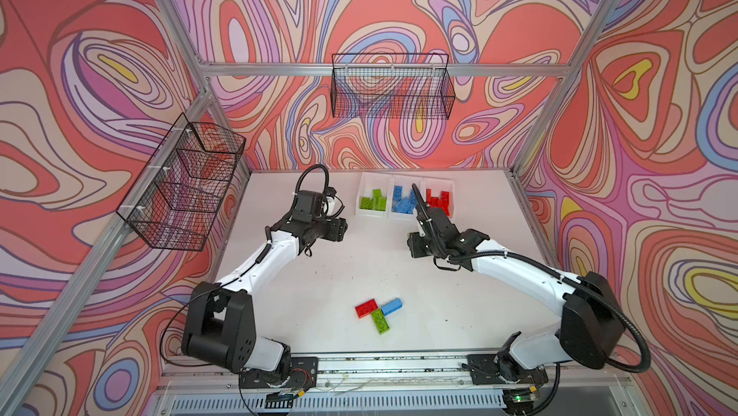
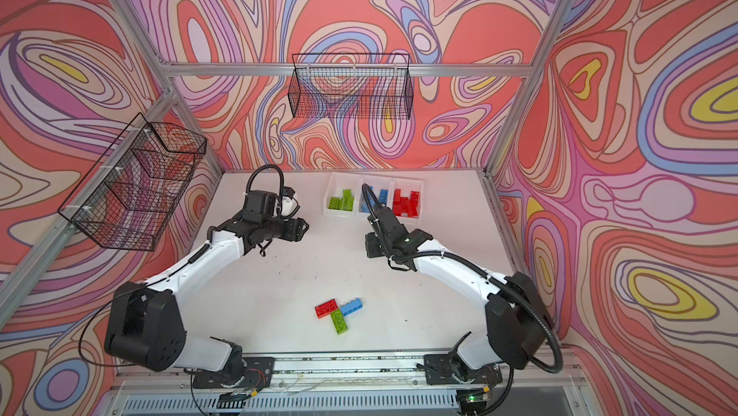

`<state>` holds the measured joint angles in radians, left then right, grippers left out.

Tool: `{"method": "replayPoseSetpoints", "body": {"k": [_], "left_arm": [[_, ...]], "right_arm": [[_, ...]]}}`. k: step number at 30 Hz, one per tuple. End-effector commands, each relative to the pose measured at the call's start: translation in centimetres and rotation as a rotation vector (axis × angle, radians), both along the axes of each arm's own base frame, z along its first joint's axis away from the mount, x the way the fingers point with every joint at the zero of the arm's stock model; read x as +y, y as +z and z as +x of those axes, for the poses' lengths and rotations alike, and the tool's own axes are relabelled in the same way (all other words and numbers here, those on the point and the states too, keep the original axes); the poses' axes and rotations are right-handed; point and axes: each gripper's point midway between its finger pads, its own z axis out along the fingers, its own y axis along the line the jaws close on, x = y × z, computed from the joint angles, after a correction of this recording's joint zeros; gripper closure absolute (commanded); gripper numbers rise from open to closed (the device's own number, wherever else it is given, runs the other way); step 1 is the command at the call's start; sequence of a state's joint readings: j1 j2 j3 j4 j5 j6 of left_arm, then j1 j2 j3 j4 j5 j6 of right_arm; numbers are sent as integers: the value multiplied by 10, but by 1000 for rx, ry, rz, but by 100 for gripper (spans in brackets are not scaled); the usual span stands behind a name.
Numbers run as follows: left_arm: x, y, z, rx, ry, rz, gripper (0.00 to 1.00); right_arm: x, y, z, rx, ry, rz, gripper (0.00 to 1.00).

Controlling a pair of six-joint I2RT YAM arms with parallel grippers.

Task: Sort the legos into containers by color
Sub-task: 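Carry the lime-green brick to the green bin while the left reaches the pile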

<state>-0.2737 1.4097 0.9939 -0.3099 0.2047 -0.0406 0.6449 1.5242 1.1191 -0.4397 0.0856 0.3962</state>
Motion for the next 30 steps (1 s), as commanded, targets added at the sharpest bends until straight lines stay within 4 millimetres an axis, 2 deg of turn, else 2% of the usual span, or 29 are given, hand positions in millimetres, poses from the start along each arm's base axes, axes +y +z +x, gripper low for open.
{"method": "replayPoseSetpoints", "body": {"k": [1, 6, 9, 11, 13, 16, 20, 23, 26, 30], "left_arm": [[9, -13, -31, 23, -59, 63, 26], [11, -13, -68, -6, -156, 73, 26], [11, -9, -81, -44, -196, 84, 25], [11, -7, -89, -58, -232, 91, 25], [10, -7, -96, -57, -264, 99, 24], [6, -10, -107, -45, -328, 117, 24], [-6, -20, -121, -28, -438, 171, 23], [-15, -34, -132, 3, -535, 247, 21], [-23, -43, -141, 41, -607, 273, 19], [-36, -45, -148, 44, -682, 273, 17]], "right_arm": [[37, 17, 43, -78, 82, 64, 72], [77, 26, 122, -135, 69, 146, 73], [87, 28, 163, -170, 33, 180, 73], [89, 22, 189, -167, 2, 200, 73], [94, 16, 205, -170, 5, 212, 71], [105, 14, 219, -193, 30, 231, 66], [108, 9, 232, -197, 25, 235, 43], [104, 13, 233, -208, 17, 251, 35], [92, 21, 233, -222, -1, 257, 33], [62, 37, 227, -252, -50, 264, 33]]}}
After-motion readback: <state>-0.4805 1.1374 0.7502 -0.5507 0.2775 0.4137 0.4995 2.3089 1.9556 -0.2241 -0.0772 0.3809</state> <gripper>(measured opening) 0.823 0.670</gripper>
